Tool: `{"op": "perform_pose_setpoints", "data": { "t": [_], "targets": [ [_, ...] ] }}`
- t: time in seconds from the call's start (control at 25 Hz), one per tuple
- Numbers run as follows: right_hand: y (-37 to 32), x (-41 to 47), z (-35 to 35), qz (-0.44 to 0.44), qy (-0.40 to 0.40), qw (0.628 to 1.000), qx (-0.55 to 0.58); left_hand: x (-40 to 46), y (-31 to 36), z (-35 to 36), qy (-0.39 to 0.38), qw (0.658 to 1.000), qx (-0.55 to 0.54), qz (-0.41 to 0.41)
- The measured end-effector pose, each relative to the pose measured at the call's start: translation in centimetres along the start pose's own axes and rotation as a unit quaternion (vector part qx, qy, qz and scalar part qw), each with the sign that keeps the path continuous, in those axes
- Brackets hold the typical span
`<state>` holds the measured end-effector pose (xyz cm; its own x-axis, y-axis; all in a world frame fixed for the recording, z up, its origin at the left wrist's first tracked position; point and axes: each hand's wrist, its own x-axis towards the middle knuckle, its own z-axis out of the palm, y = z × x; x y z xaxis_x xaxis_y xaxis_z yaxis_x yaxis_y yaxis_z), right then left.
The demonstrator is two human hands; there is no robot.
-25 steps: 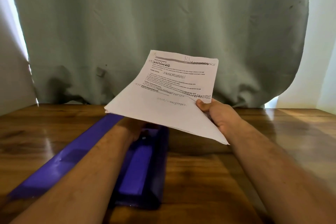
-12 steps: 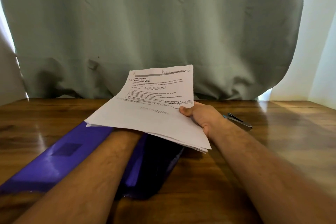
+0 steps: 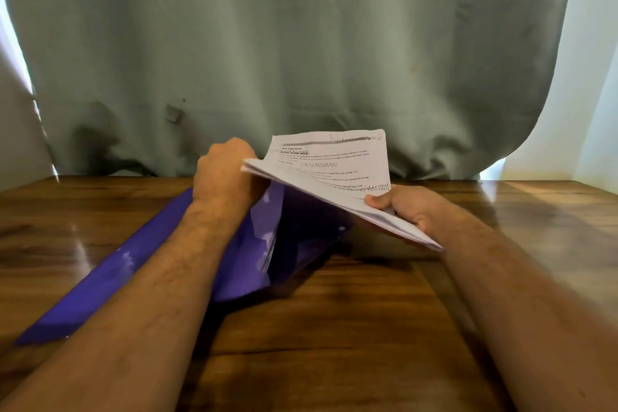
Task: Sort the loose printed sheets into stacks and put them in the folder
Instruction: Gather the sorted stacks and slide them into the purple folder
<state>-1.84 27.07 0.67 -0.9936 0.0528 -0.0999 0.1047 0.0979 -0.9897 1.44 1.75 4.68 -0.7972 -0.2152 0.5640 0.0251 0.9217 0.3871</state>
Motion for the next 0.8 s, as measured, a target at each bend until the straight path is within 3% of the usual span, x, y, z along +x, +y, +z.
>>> {"op": "perform_pose_setpoints", "data": {
  "t": [0.16,0.32,0.48,0.64,0.8],
  "targets": [
    [0.2,0.2,-3.4,0.030,-0.087,0.995,-0.038,0.2,-0.4,-0.4,0.038,0.998,-0.053,-0.013],
    [0.7,0.5,-5.6,0.007,-0.181,0.973,-0.143,0.5,-0.7,-0.7,0.064,0.995,-0.069,-0.025],
    [0.4,0.2,-5.0,0.007,-0.270,0.958,-0.099,0.0,0.1,-0.7,0.030,0.998,-0.053,-0.003],
    [0.1,0.0,-3.7,-0.043,-0.121,0.983,-0.135,-0.9,1.9,-0.2,-0.035,0.998,-0.035,0.028],
    [-0.1,-0.9,-4.2,-0.107,0.012,0.968,-0.228,-2.2,3.5,0.2,-0.056,0.995,-0.035,0.075]
  ]
}}
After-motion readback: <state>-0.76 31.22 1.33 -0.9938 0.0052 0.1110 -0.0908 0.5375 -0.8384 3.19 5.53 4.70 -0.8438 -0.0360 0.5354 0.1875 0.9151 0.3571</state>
